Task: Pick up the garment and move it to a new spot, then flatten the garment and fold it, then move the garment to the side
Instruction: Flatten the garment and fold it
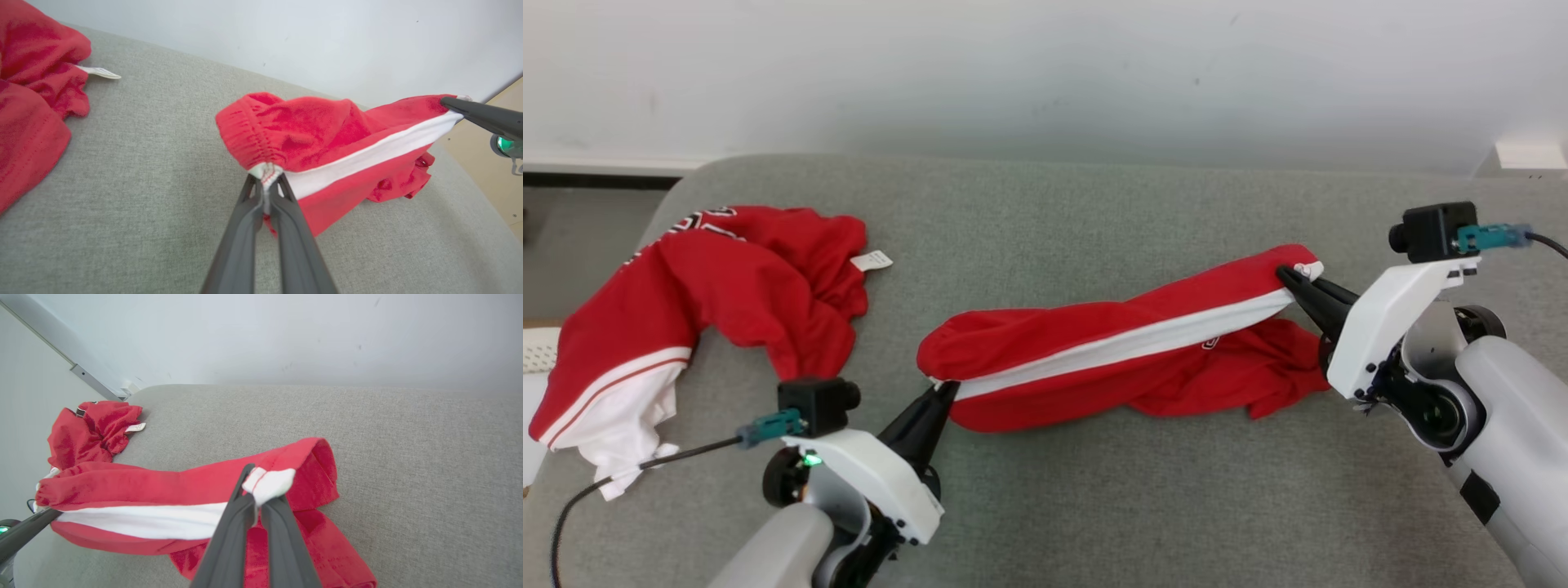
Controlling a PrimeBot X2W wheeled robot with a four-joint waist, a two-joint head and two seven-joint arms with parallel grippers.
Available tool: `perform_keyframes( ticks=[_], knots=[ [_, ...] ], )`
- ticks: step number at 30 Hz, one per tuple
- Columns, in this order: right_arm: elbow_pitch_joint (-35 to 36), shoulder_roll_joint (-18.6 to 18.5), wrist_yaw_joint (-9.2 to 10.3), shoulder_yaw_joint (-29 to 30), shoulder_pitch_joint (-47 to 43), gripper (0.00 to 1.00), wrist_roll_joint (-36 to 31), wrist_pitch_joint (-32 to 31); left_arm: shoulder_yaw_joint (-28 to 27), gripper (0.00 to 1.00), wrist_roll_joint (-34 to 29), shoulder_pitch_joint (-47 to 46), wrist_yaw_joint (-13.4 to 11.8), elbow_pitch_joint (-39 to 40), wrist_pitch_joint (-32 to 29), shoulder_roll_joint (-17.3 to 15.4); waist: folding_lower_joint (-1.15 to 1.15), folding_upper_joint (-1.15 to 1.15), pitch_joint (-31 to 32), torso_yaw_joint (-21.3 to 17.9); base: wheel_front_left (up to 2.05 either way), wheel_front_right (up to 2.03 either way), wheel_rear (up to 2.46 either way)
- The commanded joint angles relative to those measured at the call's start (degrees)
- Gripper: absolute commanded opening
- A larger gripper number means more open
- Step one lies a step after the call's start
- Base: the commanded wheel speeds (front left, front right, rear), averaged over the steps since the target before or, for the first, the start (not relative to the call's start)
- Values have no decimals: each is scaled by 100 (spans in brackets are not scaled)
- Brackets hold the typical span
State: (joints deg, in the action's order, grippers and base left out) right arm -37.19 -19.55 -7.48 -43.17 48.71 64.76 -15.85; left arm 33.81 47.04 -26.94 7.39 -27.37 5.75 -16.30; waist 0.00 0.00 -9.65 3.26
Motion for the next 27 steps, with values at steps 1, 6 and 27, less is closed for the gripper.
perform_keyframes(
  ticks=[1, 6, 27],
  knots=[
    [105, -76, -2, 14, -169, 0, 121, 227, -5, 0, -16, 47, 11, 61, 63, -133, 0, 0, 148, -62, 0, 0, 0],
    [312, -211, -2, 119, -204, 0, 351, 751, -21, 0, -89, -202, 1, 332, -142, -375, 0, 0, 243, -198, 0, 0, 0],
    [-682, 71, 4, 928, 3161, 0, 365, 1888, -556, 0, 193, -4928, -38, -1038, -1975, -269, 0, 0, -1504, -585, 0, 0, 0]
  ],
)
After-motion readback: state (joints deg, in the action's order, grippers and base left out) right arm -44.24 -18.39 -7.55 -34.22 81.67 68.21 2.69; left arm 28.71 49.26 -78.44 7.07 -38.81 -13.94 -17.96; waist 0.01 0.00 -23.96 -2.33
